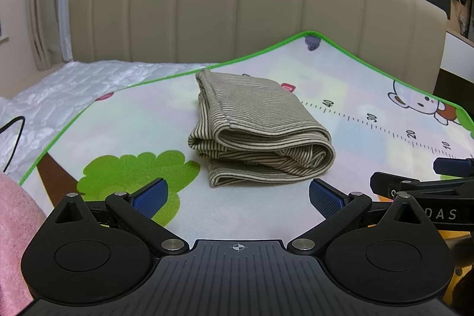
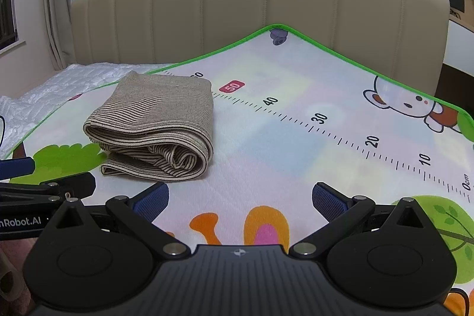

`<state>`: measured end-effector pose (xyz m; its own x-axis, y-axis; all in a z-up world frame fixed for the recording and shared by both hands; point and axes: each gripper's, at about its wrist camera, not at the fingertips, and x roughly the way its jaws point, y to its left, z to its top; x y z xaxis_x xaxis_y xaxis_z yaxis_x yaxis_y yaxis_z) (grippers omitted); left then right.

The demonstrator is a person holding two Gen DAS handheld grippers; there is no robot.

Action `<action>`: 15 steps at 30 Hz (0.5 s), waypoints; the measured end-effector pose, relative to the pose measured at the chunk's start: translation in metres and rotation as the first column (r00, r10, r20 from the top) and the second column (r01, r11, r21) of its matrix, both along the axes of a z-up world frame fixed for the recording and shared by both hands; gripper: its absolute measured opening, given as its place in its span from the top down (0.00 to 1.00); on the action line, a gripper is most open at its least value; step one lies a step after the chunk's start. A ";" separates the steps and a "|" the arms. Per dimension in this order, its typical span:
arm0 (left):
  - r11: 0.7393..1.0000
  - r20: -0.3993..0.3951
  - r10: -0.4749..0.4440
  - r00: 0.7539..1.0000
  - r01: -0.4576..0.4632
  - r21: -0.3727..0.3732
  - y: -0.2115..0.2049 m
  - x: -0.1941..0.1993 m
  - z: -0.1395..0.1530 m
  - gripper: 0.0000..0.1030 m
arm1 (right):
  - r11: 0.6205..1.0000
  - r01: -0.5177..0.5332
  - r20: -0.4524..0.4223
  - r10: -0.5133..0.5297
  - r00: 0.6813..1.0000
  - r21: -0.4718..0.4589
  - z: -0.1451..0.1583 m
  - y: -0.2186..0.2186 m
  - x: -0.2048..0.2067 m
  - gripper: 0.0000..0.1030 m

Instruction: Fold clothes

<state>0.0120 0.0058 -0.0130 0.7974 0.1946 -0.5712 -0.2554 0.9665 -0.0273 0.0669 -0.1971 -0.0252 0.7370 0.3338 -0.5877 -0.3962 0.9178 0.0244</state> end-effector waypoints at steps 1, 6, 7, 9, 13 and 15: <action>1.000 0.000 -0.001 1.000 0.001 -0.001 0.001 0.000 0.000 0.00 | 1.000 0.000 -0.001 0.000 1.000 0.000 0.000 0.000 0.000 0.00; 1.000 -0.002 -0.002 1.000 0.002 -0.001 0.001 0.000 0.000 0.00 | 1.000 0.002 -0.003 -0.002 1.000 0.000 0.000 0.001 0.000 0.00; 1.000 -0.002 -0.002 1.000 0.002 -0.001 0.001 0.000 0.000 0.00 | 1.000 0.002 -0.004 -0.002 1.000 0.001 0.000 0.001 0.001 0.00; 1.000 -0.003 -0.001 1.000 0.001 -0.001 0.001 0.000 0.000 0.00 | 1.000 0.003 -0.005 -0.003 1.000 0.000 0.000 0.001 0.000 0.00; 1.000 -0.004 -0.002 1.000 0.002 -0.001 0.002 -0.001 0.000 0.00 | 1.000 0.003 -0.010 -0.003 1.000 0.001 -0.001 0.002 0.000 0.00; 1.000 -0.004 -0.003 1.000 0.003 0.000 0.002 -0.001 0.000 0.00 | 1.000 0.003 -0.011 -0.003 1.000 0.001 -0.001 0.002 0.000 0.00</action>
<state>0.0114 0.0078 -0.0131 0.7959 0.1923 -0.5741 -0.2529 0.9671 -0.0267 0.0669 -0.1956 -0.0259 0.7318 0.3317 -0.5954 -0.3928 0.9192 0.0293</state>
